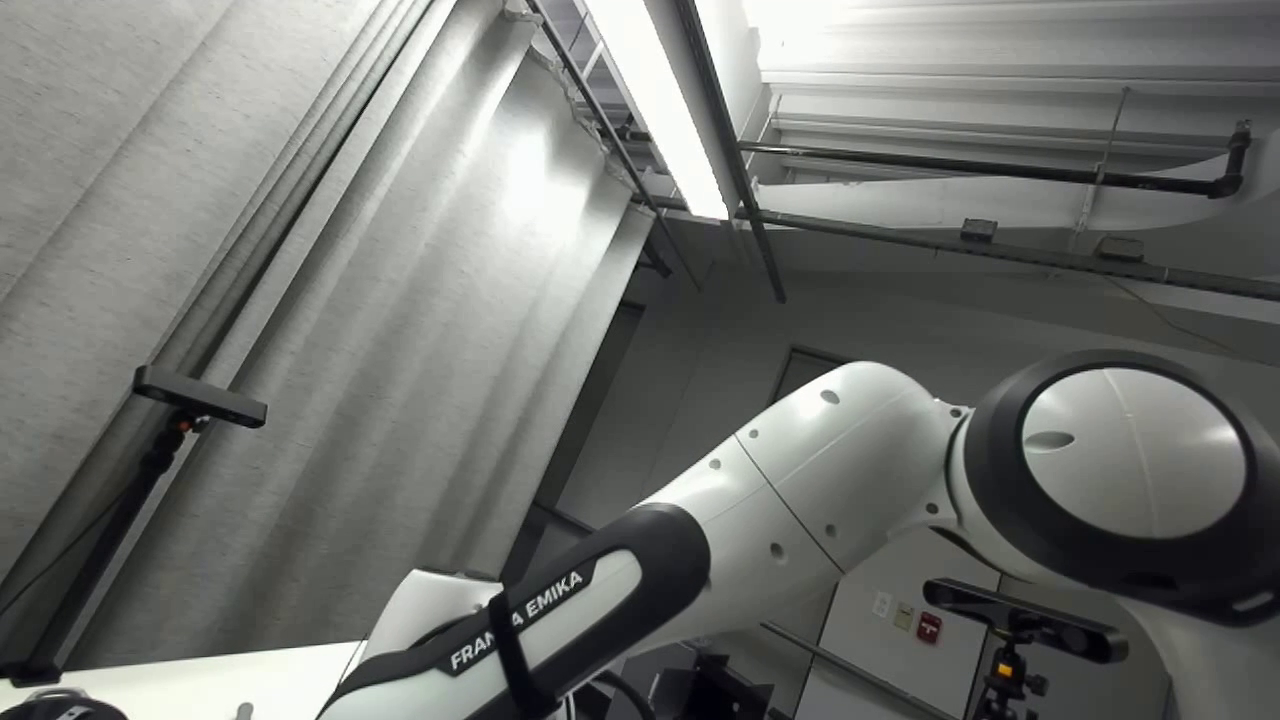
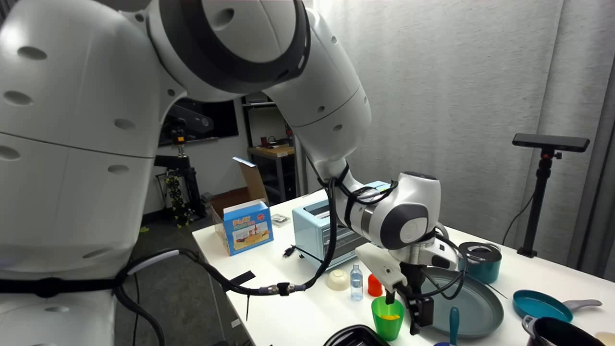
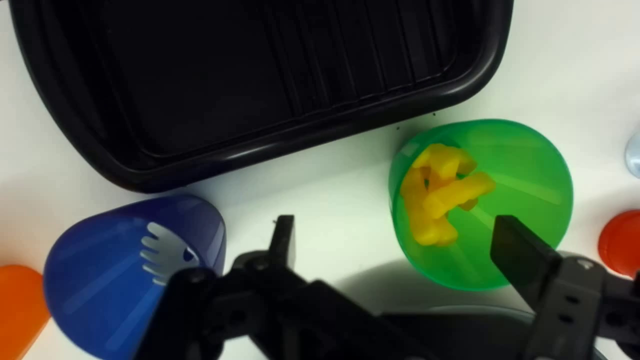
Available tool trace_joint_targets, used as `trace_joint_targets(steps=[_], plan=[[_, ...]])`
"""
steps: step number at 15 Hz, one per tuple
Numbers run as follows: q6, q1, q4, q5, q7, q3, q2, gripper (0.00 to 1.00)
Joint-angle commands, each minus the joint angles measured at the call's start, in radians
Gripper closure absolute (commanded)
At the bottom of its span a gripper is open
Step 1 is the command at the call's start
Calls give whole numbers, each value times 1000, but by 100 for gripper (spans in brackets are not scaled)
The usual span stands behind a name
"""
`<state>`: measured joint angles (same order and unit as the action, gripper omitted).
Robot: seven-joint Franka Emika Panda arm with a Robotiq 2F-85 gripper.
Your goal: Put the light green cup on the grey plate, put the dark blue cup on the grey plate
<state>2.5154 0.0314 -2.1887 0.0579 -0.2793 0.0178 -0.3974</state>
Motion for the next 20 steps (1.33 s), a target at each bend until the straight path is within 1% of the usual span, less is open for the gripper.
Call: trace_joint_targets(steps=[1, 2, 3, 4, 5, 6, 10, 11, 13, 14, 20], plan=[[18, -5, 33, 26, 17, 1, -39, 3], [18, -4, 36, 26, 15, 2, -43, 26], [17, -2, 39, 25, 15, 3, -46, 28], [16, 0, 41, 22, 13, 4, -48, 32], [14, 0, 44, 22, 12, 5, -49, 39], [13, 2, 47, 21, 9, 5, -49, 49], [9, 8, 57, 18, 3, 4, -44, 78], [7, 9, 59, 19, 2, 3, -41, 87], [3, 12, 63, 20, 1, 0, -36, 99], [0, 13, 66, 23, 0, -2, -34, 100], [-26, 17, 90, 38, -7, -14, -15, 99]])
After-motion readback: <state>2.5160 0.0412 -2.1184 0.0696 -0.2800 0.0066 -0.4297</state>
